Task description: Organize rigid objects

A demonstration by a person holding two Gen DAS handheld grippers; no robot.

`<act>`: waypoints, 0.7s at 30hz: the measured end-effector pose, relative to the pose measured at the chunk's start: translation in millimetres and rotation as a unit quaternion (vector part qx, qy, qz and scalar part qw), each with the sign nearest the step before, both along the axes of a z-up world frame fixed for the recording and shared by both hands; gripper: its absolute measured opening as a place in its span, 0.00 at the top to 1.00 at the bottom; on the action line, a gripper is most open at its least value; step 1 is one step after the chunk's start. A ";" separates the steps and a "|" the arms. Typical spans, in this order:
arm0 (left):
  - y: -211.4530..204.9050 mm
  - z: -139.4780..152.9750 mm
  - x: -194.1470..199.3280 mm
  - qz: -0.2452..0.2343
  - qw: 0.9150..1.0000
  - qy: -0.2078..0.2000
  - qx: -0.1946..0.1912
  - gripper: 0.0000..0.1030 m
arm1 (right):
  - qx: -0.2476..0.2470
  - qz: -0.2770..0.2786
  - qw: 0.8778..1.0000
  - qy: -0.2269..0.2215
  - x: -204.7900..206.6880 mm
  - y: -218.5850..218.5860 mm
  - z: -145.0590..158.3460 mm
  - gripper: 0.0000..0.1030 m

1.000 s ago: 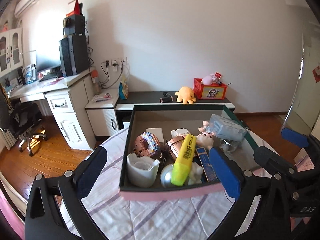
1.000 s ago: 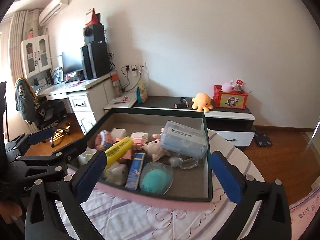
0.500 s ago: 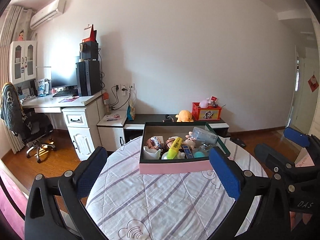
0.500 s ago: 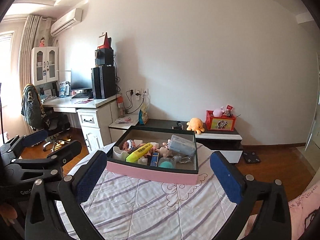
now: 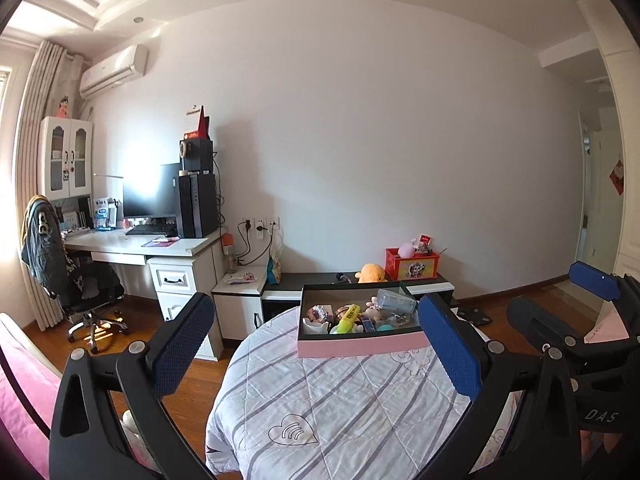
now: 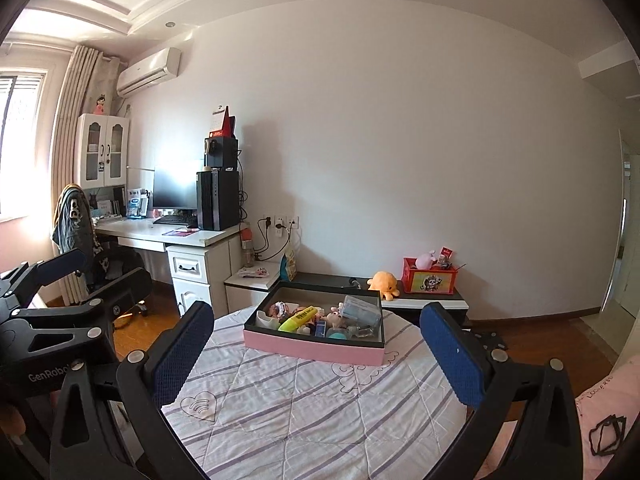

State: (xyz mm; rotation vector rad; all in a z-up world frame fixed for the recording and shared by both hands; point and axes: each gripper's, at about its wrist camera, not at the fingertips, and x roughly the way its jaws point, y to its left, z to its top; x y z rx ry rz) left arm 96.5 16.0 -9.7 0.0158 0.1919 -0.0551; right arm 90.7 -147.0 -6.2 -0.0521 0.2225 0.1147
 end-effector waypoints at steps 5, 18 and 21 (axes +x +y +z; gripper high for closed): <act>-2.9 12.7 -31.0 0.015 1.000 -0.024 0.008 0.00 | 0.001 -0.007 1.000 -0.026 -34.0 0.1 12.5 0.00; 1.2 27.5 -64.5 0.036 0.998 -0.051 0.013 0.00 | -0.001 -0.004 0.999 -0.051 -68.2 6.4 27.6 0.00; 1.8 28.2 -67.4 0.038 0.998 -0.053 0.015 0.00 | 0.000 -0.006 0.999 -0.053 -71.3 8.0 28.6 0.00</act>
